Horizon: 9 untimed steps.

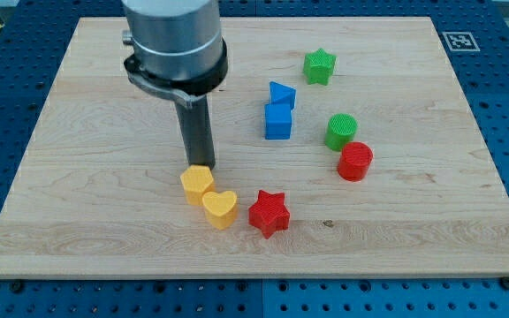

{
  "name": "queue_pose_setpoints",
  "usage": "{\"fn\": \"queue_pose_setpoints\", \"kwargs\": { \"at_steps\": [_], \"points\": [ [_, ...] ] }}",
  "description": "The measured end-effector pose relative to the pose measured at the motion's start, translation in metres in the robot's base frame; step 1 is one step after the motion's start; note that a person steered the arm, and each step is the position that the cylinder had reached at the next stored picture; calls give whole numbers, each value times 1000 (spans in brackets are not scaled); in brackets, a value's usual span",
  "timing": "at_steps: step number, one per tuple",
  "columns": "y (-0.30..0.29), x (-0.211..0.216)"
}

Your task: Move the red circle vertically below the blue cube

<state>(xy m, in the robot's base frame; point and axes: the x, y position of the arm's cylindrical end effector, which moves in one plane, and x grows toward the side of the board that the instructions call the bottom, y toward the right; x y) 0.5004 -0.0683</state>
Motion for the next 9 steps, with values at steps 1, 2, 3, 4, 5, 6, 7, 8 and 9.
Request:
{"fn": "queue_pose_setpoints", "kwargs": {
  "at_steps": [1, 2, 3, 4, 5, 6, 7, 8, 9],
  "points": [
    [19, 5],
    [70, -3],
    [127, -7],
    [180, -9],
    [208, -11],
    [210, -28],
    [238, -39],
    [287, -38],
    [299, -34]
  ]
}}
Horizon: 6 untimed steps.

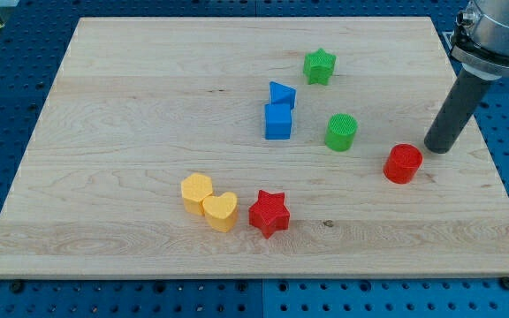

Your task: Move the red circle vertically below the blue cube

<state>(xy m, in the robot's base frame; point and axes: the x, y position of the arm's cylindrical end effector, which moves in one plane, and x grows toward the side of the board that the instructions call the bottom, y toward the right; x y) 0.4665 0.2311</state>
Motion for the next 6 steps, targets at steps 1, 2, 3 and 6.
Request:
{"fn": "queue_pose_setpoints", "kwargs": {
  "at_steps": [1, 2, 3, 6],
  "points": [
    [-12, 15],
    [-33, 21],
    [-48, 21],
    [-72, 40]
  ]
}}
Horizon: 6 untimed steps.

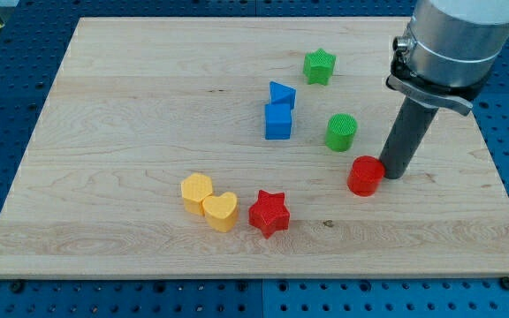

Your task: Move the red circle vertically below the blue cube

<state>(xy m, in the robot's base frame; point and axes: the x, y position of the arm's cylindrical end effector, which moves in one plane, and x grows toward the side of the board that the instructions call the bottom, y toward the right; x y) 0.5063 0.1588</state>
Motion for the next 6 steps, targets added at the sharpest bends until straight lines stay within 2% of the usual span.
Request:
{"fn": "queue_pose_setpoints", "kwargs": {
  "at_steps": [2, 6],
  "points": [
    [-13, 29],
    [-80, 29]
  ]
}}
